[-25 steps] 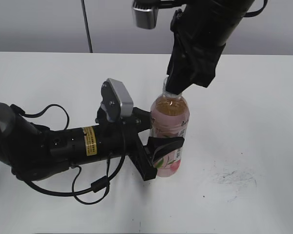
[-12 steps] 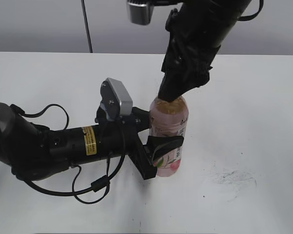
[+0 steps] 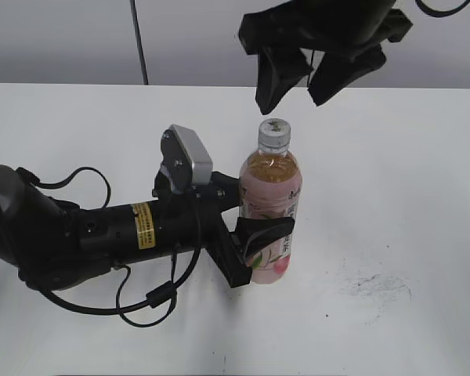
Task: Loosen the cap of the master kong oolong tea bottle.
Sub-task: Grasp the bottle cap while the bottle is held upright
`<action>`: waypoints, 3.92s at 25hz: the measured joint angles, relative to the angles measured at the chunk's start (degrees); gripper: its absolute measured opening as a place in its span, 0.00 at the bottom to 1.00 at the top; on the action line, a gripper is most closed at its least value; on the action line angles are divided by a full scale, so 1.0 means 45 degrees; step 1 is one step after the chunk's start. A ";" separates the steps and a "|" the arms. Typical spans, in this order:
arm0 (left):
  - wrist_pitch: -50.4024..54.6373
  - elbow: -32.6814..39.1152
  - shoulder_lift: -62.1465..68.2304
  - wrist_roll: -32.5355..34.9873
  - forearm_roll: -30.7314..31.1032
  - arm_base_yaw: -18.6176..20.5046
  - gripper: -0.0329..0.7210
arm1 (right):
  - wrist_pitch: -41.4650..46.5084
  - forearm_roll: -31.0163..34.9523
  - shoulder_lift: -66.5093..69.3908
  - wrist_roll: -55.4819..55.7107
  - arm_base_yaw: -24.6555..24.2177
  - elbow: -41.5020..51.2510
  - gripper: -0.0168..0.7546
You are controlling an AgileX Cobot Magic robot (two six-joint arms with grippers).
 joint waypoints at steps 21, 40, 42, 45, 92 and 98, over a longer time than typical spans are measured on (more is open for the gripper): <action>0.0000 0.0000 0.0000 0.0000 0.0000 0.0000 0.58 | 0.0102 0.0348 0.0742 0.1368 0.0119 -0.0024 0.42; 0.0000 0.0000 0.0000 -0.0017 0.0000 0.0000 0.52 | 0.0091 0.0640 0.0731 -1.1693 0.0143 -0.0097 0.36; 0.0000 0.0000 0.0000 -0.0006 -0.0067 0.0000 0.46 | 0.0091 0.0639 0.0716 -1.3383 0.0143 -0.0123 0.32; -0.0012 0.0000 0.0000 -0.0106 -0.0182 0.0000 0.43 | 0.0091 0.0639 0.0707 -1.4529 0.0167 -0.0123 0.27; -0.0048 0.0000 0.0024 -0.0047 -0.0057 0.0000 0.42 | 0.0139 0.0397 0.0396 0.2581 0.0167 0.0319 0.67; -0.0048 0.0000 0.0024 -0.0047 -0.0057 0.0000 0.42 | 0.0139 0.0383 0.0371 0.2197 0.0167 0.0319 0.32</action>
